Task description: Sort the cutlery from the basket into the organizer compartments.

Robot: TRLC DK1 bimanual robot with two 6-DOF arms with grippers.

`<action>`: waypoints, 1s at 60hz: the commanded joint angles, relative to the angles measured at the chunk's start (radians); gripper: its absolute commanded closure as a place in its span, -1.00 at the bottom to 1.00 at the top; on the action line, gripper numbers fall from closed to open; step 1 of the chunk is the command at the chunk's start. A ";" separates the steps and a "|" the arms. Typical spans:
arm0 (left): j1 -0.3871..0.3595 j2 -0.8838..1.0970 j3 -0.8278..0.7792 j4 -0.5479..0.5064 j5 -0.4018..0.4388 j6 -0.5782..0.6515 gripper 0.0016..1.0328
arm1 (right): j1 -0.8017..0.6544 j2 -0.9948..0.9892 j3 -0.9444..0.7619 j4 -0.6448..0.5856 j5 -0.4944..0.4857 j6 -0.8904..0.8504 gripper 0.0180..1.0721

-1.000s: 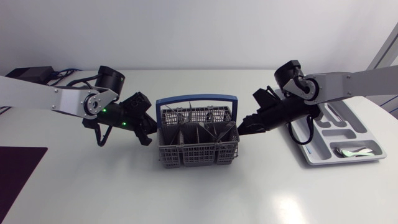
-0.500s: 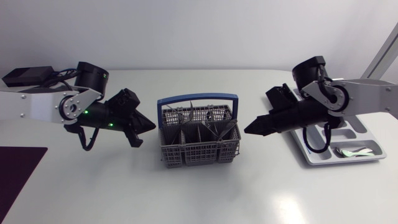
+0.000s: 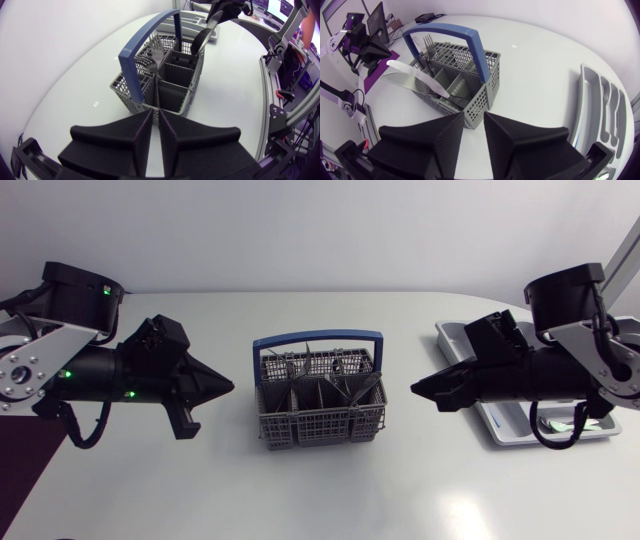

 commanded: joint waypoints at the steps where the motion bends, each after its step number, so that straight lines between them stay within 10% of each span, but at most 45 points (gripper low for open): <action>1: -0.026 -0.044 -0.032 -0.019 -0.012 -0.033 0.77 | 0.030 -0.051 -0.036 -0.006 0.020 -0.017 0.08; 46: -0.192 -0.190 -0.107 -0.023 -0.112 -0.181 0.62 | 0.294 -0.186 -0.079 0.034 0.203 0.053 -0.42; 60: -0.206 -0.220 -0.113 -0.034 -0.112 -0.217 0.43 | 0.458 -0.186 -0.107 0.071 0.487 0.123 -0.56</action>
